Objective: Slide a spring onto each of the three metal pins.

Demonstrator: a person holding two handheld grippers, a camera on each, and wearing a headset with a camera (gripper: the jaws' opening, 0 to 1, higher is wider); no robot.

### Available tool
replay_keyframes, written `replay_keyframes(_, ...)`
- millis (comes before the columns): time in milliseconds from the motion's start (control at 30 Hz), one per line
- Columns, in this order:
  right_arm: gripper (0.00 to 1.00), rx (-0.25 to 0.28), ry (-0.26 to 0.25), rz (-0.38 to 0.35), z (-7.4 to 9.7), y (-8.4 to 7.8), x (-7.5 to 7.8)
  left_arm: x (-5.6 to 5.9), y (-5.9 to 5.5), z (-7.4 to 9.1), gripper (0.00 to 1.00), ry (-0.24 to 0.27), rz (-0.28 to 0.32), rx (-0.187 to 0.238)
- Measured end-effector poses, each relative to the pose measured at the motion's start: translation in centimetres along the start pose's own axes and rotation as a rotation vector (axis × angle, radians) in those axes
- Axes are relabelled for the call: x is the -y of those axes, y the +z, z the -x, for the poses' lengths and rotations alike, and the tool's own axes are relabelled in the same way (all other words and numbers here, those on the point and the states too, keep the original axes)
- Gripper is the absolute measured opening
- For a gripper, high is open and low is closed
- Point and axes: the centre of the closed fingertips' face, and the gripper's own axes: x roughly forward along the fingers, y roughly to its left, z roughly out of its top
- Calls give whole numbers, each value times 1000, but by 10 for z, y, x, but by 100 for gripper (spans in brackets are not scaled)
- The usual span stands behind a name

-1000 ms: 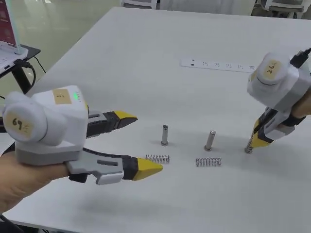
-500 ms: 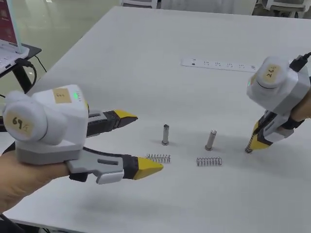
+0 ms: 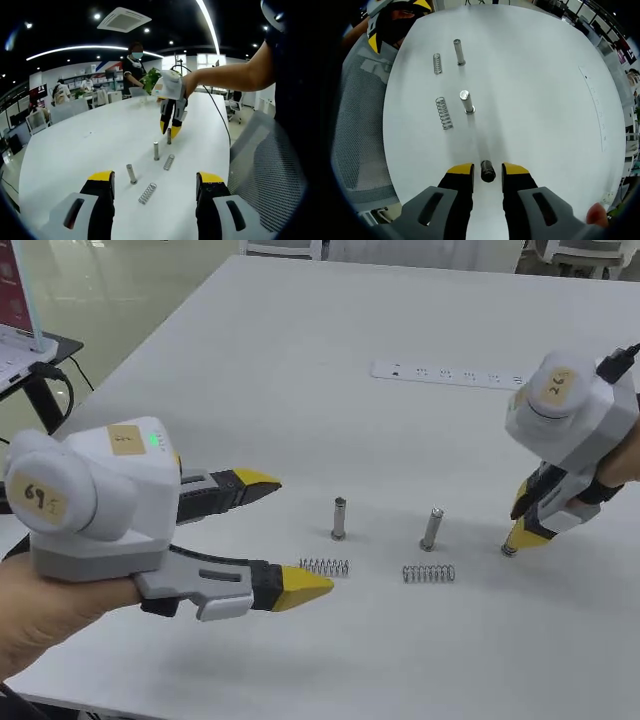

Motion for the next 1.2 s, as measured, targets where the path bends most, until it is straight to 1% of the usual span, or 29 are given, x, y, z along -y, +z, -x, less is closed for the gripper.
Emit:
replay_keyframes(267,20,22,-21,47,10,14,-4,1,-1,-1,61,-5,-2,-4)
replay_keyframes(400,20,30,-18,61,11,21,-8,1,0,-1,61,-5,-4,-3)
replay_keyframes(567,20,35,-5,97,10,29,-19,2,0,-1,61,-6,-5,-5)
replay_keyframes(767,20,35,13,143,7,39,-31,2,0,0,61,-7,-7,-5)
replay_keyframes(867,20,30,36,161,3,41,-39,3,0,-1,61,-9,-7,-5)
replay_keyframes(967,19,24,49,182,-3,43,-46,3,0,-1,61,-10,-8,-4)
replay_keyframes(1200,18,22,66,209,-13,49,-55,4,-1,-1,61,-14,-8,-5)
